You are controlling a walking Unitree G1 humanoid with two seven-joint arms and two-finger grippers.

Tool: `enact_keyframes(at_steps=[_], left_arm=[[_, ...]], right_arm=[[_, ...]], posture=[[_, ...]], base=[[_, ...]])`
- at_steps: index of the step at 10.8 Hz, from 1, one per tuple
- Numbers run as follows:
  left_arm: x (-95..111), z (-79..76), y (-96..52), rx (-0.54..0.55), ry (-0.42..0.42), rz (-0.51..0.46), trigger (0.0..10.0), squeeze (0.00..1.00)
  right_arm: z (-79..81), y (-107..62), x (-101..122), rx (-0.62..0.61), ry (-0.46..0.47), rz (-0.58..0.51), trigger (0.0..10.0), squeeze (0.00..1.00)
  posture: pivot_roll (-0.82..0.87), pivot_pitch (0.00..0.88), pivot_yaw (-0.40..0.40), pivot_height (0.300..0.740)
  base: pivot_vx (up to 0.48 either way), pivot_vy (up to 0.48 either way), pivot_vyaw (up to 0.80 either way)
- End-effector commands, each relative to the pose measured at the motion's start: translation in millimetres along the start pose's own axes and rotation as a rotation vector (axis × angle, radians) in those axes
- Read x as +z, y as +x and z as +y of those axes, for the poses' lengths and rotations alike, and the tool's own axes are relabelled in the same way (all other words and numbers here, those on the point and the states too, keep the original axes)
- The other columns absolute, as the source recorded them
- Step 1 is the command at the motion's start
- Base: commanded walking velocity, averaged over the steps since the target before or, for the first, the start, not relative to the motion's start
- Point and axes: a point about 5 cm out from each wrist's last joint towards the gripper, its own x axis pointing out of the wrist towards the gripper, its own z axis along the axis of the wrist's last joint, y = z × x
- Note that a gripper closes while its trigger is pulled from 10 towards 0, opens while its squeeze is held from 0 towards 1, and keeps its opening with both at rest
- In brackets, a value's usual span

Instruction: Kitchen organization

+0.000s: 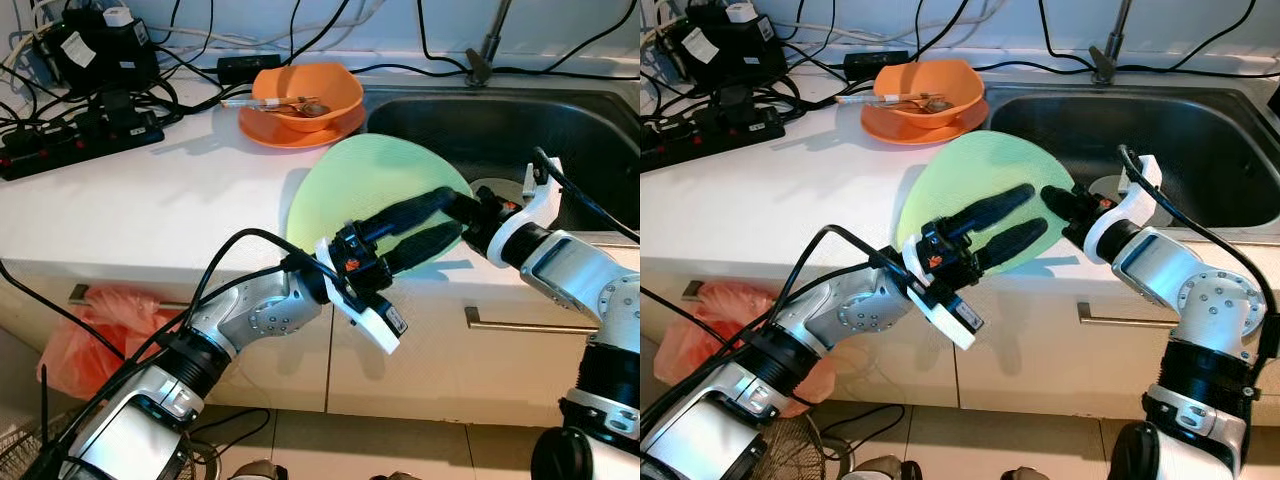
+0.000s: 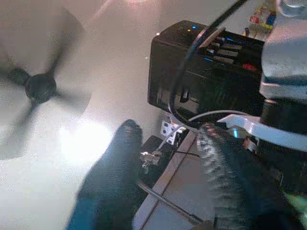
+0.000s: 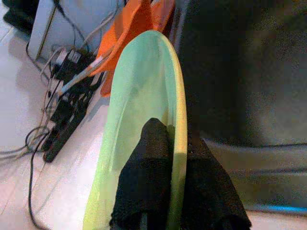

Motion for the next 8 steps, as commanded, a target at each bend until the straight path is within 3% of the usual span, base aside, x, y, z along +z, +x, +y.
enact_keyframes(at_steps=[1, 5, 6, 7, 8], left_arm=[[-3, 0.5, -3.3, 0.018, -0.044, 0.044, 10.0, 1.00], [-3, 0.9, -7.5, 0.026, -0.114, 0.077, 10.0, 1.00], [-3, 1.7, -6.8, 0.031, -0.127, 0.085, 10.0, 1.00], [-6, 0.8, -6.5, 0.038, -0.181, 0.118, 10.0, 1.00], [-16, -3.4, -7.0, 0.034, -0.357, 0.234, 10.0, 1.00]], right_arm=[[-12.2, -1.4, 2, -0.105, -0.003, -0.036, 0.0, 0.00], [-14.6, -6.7, 40, -0.145, 0.032, -0.338, 0.0, 0.00], [-14.9, -7.2, 43, -0.154, 0.035, -0.366, 0.0, 0.00], [-16.7, -7.9, 46, -0.176, 0.036, -0.401, 0.0, 0.00], [-21.1, -9.5, 53, -0.240, 0.016, -0.468, 0.0, 0.00]], posture=[[0.05, 0.073, 0.012, 0.740], [0.06, 0.075, 0.016, 0.740], [0.06, 0.076, 0.017, 0.740], [0.06, 0.075, 0.016, 0.740], [0.06, 0.078, 0.019, 0.740]], base=[[0.000, 0.000, 0.00], [0.000, 0.000, 0.00], [0.000, 0.000, 0.00], [0.000, 0.000, 0.00], [0.000, 0.000, 0.00]])
